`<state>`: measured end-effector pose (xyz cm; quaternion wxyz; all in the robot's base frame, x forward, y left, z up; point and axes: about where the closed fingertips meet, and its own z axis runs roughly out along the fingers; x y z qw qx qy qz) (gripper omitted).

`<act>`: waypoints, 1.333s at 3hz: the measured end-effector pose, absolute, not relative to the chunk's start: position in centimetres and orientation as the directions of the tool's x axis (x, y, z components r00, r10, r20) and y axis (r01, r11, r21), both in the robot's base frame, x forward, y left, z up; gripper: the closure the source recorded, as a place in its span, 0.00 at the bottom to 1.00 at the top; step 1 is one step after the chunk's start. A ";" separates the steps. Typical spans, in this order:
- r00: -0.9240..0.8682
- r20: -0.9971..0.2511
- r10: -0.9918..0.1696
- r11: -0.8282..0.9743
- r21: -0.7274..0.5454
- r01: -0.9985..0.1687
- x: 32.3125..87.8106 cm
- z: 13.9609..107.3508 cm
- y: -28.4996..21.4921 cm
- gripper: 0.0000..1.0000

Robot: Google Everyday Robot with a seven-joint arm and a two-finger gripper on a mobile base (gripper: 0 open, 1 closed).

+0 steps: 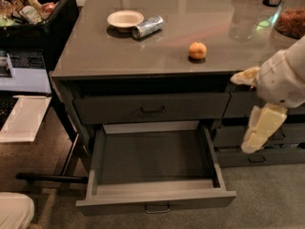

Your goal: Close middle drawer

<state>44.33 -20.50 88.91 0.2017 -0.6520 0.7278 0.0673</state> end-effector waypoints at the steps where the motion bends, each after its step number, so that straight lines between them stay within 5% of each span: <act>1: -0.038 -0.560 -0.827 0.115 -0.103 -0.988 44.3 80.3 -19.3 0.00; 4: -0.027 -0.808 -0.589 0.006 0.029 -1.000 37.8 64.3 -8.4 0.00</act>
Offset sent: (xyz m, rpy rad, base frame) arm -0.0172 0.0774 -0.2492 0.6282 0.0839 0.0833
